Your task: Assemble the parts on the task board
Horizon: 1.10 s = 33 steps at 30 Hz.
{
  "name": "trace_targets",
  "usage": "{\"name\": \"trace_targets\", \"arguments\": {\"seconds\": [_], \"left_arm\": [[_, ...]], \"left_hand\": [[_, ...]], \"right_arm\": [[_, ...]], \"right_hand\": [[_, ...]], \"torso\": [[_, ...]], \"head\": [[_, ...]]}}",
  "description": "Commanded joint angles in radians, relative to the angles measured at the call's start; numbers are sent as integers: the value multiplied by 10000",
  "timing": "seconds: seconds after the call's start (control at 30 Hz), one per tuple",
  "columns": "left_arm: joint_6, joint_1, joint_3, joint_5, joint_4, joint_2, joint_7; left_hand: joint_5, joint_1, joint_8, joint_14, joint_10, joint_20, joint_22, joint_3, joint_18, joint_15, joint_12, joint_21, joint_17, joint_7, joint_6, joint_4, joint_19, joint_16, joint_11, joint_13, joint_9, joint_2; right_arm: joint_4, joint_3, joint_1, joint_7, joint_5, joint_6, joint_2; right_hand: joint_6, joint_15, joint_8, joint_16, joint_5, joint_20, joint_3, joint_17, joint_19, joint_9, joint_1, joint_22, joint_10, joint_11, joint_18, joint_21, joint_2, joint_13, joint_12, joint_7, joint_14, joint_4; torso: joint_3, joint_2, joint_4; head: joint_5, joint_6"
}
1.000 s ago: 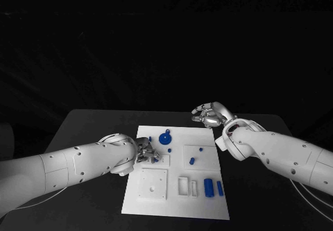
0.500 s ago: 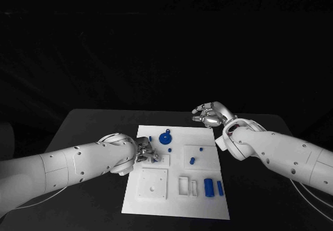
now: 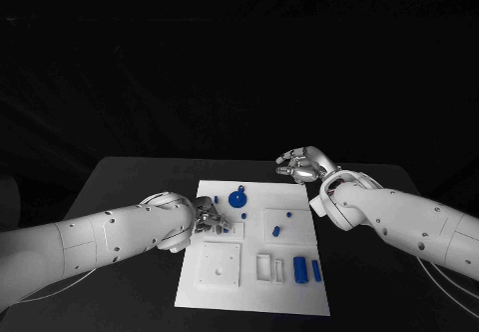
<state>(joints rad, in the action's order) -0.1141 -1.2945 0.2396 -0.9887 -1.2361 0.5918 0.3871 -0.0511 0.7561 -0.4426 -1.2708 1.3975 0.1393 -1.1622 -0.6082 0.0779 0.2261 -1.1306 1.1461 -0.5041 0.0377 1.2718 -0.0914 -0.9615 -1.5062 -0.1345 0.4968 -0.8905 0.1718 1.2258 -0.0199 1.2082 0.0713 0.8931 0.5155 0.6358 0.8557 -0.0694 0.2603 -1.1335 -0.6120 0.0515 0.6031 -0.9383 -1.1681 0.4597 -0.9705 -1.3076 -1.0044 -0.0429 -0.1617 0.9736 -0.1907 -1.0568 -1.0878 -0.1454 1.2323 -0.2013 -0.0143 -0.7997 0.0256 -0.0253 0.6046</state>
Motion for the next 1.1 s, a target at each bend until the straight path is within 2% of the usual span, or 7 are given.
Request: {"name": "trace_targets", "arguments": {"seconds": [0.03,0.23,0.5,0.57,0.8,0.9,1.1], "left_arm": [[-199,2,-6,307,4,6,-99],[-248,5,-7,368,11,19,-121],[-346,3,-53,711,-169,238,-241],[-141,-4,-119,878,-295,380,-227],[75,-117,-852,1404,-351,652,-227],[113,-352,-899,1751,-140,696,-290],[524,-567,-910,1971,761,462,-288]], "left_hand": [[27,-65,-36,45,-2,1296,-11,-71,76,27,-39,-25,14,-10,-21,255,5,-30,-43,-26,-16,247],[22,-88,-63,59,6,1307,-37,-324,99,35,-38,2,22,-13,-49,832,-9,-42,-42,-56,-38,705],[21,25,-22,130,-54,1305,-57,-367,106,42,25,11,58,-44,-171,1016,21,18,-23,-101,-37,889],[20,100,51,211,-120,1295,-59,-355,101,45,119,-9,105,-81,-293,1029,72,113,4,-153,-11,934],[16,495,857,542,-472,1227,-56,-240,40,-85,680,-120,359,-358,-1235,873,312,655,215,-420,356,806],[-13,768,1632,742,-752,1182,-36,-185,-6,-363,870,-223,497,-690,-2310,638,473,914,521,-467,732,599],[-14,914,2024,827,-1026,1102,22,-26,-103,-594,1111,-393,694,-927,-2670,434,626,1175,752,-524,991,337]], "right_arm": [[-1,-4,0,59,87,-51,-8],[-14,-4,0,62,87,-49,-15],[-57,-4,-1,88,76,-20,-8],[-92,-4,-1,96,75,-18,-8],[-219,-4,0,100,73,3,29],[-287,-4,0,99,72,-8,21],[-321,-4,1,93,72,-16,15]], "right_hand": [[20,-17,36,62,-50,-13,-31,-11,-65,-5,28,-25,63,38,-1001,-50,80,12,-50,-72,31,-35],[15,-17,33,65,-55,-13,-35,-12,-64,-6,33,-26,66,37,-1001,-54,77,16,-51,-72,29,-35],[10,-16,31,67,-58,-14,-42,-13,-64,-8,44,-27,68,37,-1001,-57,76,20,-53,-73,28,-31],[7,-16,29,67,-58,-15,-45,-13,-64,-9,47,-28,69,37,-1001,-58,75,21,-53,-74,28,-30],[-1,-16,25,68,-59,-15,-49,-14,-65,-11,52,-29,69,36,-1001,-60,74,24,-55,-75,28,-28],[-4,-15,24,68,-60,-14,-50,-14,-65,-12,53,-29,69,36,-1001,-60,73,25,-56,-75,28,-29],[-7,-15,22,69,-62,-14,-51,-15,-66,-12,53,-31,69,36,-1001,-62,74,27,-58,-75,29,-30]], "torso": [[5,2,0],[4,3,-1],[13,4,-6],[12,7,-2],[19,4,7],[21,9,5],[16,-13,-10]], "head": [[14,-2],[22,-2],[28,-35],[31,-55],[36,-98],[31,-121],[34,-161]]}}
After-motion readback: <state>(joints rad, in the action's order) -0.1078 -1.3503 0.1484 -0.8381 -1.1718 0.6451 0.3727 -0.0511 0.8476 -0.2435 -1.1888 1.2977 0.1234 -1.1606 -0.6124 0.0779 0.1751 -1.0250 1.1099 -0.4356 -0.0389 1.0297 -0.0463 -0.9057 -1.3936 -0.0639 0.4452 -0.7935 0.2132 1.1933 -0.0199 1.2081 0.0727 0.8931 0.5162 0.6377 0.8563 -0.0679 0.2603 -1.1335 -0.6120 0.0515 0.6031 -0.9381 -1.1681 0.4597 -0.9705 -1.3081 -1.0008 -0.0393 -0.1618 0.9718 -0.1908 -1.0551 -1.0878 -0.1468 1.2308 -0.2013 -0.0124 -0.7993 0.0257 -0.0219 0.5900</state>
